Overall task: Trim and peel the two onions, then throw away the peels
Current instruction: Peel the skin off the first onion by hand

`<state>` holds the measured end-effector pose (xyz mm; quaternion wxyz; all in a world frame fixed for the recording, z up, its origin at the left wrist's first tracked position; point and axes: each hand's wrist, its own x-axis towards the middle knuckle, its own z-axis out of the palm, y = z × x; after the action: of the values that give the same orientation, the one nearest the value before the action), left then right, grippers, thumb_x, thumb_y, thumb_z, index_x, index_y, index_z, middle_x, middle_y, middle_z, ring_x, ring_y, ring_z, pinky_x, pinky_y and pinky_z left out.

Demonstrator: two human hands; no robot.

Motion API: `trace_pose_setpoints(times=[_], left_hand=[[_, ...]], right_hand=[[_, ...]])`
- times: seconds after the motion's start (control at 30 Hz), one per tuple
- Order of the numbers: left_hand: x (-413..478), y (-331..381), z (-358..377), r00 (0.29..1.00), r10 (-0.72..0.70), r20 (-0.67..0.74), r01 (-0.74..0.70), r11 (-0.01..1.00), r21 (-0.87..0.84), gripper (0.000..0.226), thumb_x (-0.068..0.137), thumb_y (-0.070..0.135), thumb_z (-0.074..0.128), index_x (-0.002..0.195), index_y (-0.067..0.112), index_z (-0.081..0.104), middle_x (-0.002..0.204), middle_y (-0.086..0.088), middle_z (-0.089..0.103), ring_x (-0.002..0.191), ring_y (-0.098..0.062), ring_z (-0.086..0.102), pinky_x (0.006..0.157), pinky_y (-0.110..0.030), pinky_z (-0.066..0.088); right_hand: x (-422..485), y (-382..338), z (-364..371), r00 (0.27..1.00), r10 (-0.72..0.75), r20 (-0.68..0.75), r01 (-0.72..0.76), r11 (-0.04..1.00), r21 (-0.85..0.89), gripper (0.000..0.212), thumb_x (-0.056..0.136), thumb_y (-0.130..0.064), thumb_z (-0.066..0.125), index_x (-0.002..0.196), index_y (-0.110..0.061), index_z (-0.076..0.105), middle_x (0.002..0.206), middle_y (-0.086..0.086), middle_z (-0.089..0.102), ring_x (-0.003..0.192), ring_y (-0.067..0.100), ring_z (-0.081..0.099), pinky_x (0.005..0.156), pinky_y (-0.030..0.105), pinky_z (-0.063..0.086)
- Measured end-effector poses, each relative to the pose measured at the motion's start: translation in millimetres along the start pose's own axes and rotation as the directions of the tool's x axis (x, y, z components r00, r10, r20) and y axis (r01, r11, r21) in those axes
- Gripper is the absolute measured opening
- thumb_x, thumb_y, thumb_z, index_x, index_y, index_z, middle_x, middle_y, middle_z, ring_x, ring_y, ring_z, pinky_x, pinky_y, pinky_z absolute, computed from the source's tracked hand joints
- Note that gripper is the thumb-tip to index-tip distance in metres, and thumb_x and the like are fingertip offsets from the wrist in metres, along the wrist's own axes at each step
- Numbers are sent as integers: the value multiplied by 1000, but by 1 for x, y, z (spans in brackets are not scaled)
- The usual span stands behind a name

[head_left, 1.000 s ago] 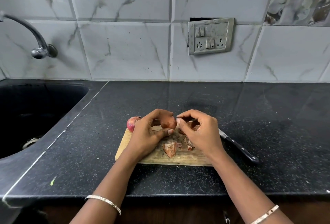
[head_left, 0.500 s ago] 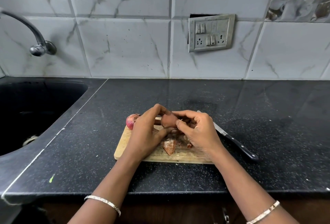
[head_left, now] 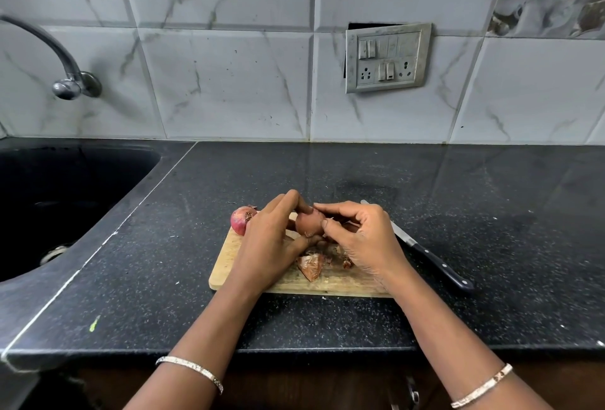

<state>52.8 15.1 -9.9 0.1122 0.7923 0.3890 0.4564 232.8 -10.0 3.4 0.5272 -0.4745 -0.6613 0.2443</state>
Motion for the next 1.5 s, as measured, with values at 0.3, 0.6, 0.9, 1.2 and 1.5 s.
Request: trace_pose_setpoints(times=[0.3, 0.6, 0.9, 1.2, 1.5], left_hand=[[0, -1, 0, 1000, -15, -7, 15, 1000, 15, 41, 76, 21, 85, 97, 28, 50, 104, 15, 62, 94, -4, 61, 77, -40, 58], [-1, 7, -2, 997, -25, -74, 29, 998, 55, 39, 77, 29, 85, 96, 24, 51, 100, 15, 61, 89, -4, 61, 75, -38, 55], [-1, 10, -4, 995, -78, -57, 76, 997, -30, 43, 75, 36, 87, 97, 27, 51, 100, 23, 61, 85, -1, 67, 69, -24, 57], [1, 2, -4, 995, -102, 6, 102, 981, -163, 42, 81, 29, 84, 109, 24, 54, 111, 11, 67, 97, -5, 69, 86, -34, 59], [1, 0, -4, 998, -56, 23, 59, 988, -141, 35, 86, 16, 77, 116, 24, 62, 111, 17, 68, 105, -3, 65, 91, -34, 55]], right_hand=[[-1, 1, 0, 999, -20, -48, 14, 993, -117, 32, 85, -1, 64, 107, -17, 80, 102, -7, 78, 95, -8, 69, 82, 10, 52], [-3, -4, 0, 996, -56, -76, 54, 998, -24, 9, 83, -18, 82, 91, -15, 78, 80, -7, 77, 75, 7, 74, 68, 25, 60], [-1, 1, 2, 989, -91, -116, 74, 988, -137, 6, 90, -12, 73, 85, -15, 74, 75, -8, 72, 71, 8, 69, 63, 21, 53], [0, 0, 0, 982, -67, -175, 33, 982, -188, 22, 85, 0, 68, 91, -20, 76, 82, -12, 74, 77, 6, 71, 70, 32, 60], [0, 3, 2, 957, -278, -82, 244, 925, -290, 18, 83, -15, 81, 101, -16, 81, 96, -8, 75, 88, 2, 69, 74, 17, 55]])
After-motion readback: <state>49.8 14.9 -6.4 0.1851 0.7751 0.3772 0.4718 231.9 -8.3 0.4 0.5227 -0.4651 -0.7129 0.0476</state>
